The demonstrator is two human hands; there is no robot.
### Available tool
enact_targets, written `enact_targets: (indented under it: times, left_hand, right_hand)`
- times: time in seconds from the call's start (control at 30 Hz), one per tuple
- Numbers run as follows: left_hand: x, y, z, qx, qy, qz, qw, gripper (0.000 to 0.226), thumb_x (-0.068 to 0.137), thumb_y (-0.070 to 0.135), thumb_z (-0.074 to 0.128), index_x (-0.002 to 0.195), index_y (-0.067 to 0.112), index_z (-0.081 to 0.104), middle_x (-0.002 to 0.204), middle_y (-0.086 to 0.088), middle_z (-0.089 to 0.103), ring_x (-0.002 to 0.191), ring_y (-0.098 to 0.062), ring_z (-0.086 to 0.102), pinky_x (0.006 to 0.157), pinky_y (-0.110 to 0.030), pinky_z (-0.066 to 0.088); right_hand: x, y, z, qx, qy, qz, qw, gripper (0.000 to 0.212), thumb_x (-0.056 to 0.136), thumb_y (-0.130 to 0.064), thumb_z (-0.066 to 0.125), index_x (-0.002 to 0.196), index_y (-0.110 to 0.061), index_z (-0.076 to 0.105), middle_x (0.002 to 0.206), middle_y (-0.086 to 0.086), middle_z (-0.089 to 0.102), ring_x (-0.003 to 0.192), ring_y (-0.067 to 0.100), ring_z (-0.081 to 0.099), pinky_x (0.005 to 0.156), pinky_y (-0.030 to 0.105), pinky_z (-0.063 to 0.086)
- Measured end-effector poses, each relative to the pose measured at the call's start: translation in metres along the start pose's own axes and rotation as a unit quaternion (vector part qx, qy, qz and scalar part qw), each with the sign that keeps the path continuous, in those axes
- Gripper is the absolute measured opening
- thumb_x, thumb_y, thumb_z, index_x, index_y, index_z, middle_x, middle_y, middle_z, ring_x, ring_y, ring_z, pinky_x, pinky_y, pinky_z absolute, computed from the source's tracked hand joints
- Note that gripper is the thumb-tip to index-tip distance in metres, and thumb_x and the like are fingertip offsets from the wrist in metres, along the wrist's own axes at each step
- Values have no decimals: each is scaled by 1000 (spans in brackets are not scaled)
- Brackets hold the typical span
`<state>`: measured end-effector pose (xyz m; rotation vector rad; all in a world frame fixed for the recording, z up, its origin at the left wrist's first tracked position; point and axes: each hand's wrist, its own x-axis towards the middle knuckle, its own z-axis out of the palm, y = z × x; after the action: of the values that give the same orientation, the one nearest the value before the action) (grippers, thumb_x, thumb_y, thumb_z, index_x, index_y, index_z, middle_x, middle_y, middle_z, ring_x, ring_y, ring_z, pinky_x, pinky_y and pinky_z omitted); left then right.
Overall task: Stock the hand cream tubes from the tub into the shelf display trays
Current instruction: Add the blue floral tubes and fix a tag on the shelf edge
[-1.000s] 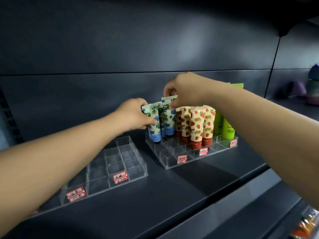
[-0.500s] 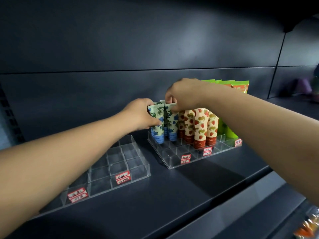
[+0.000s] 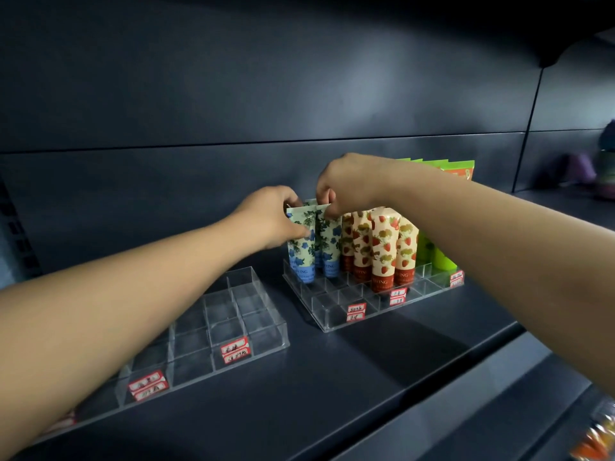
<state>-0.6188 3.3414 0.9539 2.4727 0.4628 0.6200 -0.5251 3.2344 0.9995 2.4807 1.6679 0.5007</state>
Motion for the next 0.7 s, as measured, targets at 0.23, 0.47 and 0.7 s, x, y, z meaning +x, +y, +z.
enact_targets:
  times: [0.23, 0.47, 0.7]
  left_hand:
    - [3, 3, -6, 56, 39, 46, 997, 25, 72, 22, 76, 85, 23, 55, 85, 6, 54, 83, -14, 52, 72, -24, 41]
    - [-3, 8, -19, 94, 71, 79, 990, 21, 78, 23, 71, 89, 24, 53, 89, 7, 56, 87, -11, 52, 74, -21, 36]
    - [-26, 30, -38, 179, 137, 166, 960, 20, 84, 31, 60, 102, 22, 57, 94, 6, 57, 96, -18, 54, 83, -34, 46]
  right_hand:
    - [-1, 2, -1, -6, 4, 1, 1000, 27, 86, -29, 60, 110, -17, 64, 112, -2, 63, 96, 15, 51, 82, 26, 38]
    - [-12, 4, -9, 2, 33, 7, 999, 24, 88, -25, 56, 108, -17, 66, 113, -1, 64, 97, 16, 55, 84, 25, 40]
    - [-53, -2, -22, 5, 138, 52, 989, 29, 89, -29, 51, 114, -18, 62, 114, 3, 64, 104, 24, 56, 88, 33, 46]
